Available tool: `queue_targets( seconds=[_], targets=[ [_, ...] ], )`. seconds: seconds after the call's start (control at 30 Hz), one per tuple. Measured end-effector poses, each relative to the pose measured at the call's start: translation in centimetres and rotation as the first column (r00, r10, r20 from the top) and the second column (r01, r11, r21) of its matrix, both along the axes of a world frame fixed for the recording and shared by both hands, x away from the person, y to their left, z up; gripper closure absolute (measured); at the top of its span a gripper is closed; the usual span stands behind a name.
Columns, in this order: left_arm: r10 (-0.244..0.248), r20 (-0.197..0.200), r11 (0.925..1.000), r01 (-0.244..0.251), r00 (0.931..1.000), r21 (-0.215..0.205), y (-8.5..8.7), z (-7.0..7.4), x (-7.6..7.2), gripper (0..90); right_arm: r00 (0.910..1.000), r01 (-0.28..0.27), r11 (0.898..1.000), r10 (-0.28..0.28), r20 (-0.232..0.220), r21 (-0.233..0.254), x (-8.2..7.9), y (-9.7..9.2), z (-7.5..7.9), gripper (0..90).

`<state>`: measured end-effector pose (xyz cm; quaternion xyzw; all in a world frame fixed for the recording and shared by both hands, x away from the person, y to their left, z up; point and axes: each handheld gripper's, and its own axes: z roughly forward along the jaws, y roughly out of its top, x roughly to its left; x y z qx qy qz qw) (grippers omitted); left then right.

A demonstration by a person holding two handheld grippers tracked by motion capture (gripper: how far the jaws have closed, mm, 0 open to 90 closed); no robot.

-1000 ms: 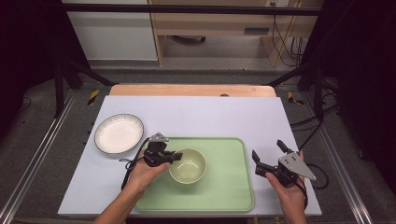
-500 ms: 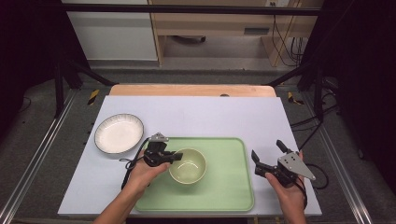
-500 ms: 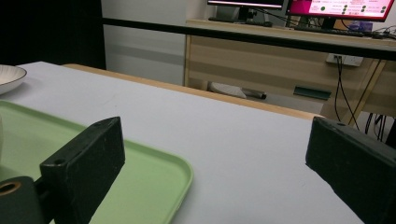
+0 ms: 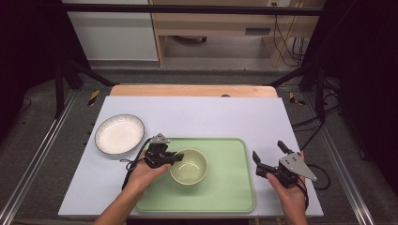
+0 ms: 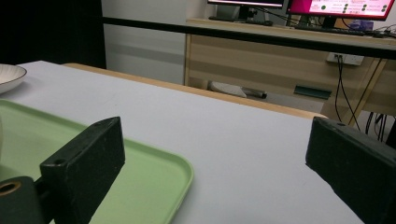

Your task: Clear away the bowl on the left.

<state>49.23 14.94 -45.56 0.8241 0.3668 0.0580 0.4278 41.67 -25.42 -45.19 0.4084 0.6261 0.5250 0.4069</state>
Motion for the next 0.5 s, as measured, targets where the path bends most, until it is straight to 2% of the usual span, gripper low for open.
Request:
queue_targets(
  seconds=[0.1,0.23,0.37,0.5],
  targets=[
    [0.005,0.007,1.0000,-0.005,1.0000,0.005,0.1,0.1,0.0,77.2,1.0000,-0.001,1.000,0.001,-0.003,-0.003,0.0,0.0,0.0,4.9],
    [-0.001,0.040,0.9999,0.001,0.9992,0.010,0.3,0.2,-0.2,70.9,1.0000,0.000,1.000,0.000,-0.003,-0.001,0.0,0.0,0.0,5.0],
    [0.007,0.083,0.9999,-0.008,0.9966,0.007,0.5,0.5,-0.4,60.6,1.0000,0.001,1.000,-0.001,-0.004,-0.001,0.0,0.0,0.0,4.9],
    [0.009,0.131,0.9999,-0.010,0.9914,0.008,0.8,1.0,-0.6,54.5,1.0000,0.000,1.000,0.000,-0.003,-0.001,0.0,0.0,0.0,4.9]
  ],
)
